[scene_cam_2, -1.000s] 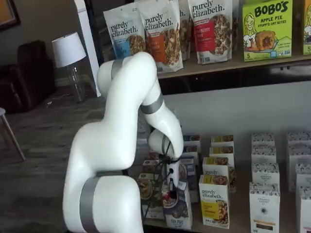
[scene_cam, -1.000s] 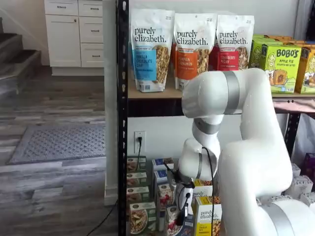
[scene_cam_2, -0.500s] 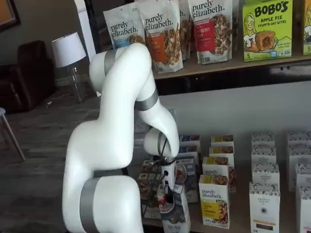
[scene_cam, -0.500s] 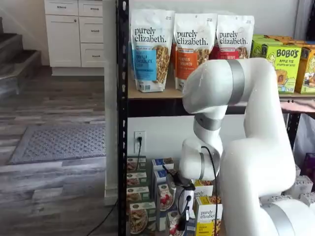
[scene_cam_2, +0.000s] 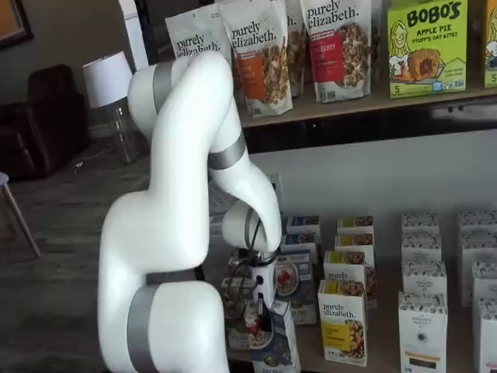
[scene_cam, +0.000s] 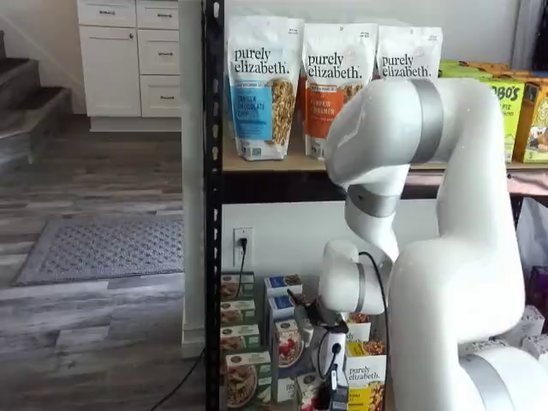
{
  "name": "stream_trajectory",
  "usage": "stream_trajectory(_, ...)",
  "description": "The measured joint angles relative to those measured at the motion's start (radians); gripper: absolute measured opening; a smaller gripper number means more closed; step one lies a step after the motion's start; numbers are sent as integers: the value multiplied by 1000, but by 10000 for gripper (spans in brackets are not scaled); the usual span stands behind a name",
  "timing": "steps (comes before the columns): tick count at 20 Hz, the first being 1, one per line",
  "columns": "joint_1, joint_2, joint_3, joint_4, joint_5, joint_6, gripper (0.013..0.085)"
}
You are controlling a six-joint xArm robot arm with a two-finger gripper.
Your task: Pick up the blue and white box that is on the bottom shelf, the second box from the left
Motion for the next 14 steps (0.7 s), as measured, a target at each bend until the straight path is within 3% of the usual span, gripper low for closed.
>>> stream_trajectory(5,-3,-99,94,8,9,-9,410)
stream_trajectory(9,-2,-188,166,44,14,-41,410)
stream_trajectory(14,-4,-306,245,17,41,-12,410)
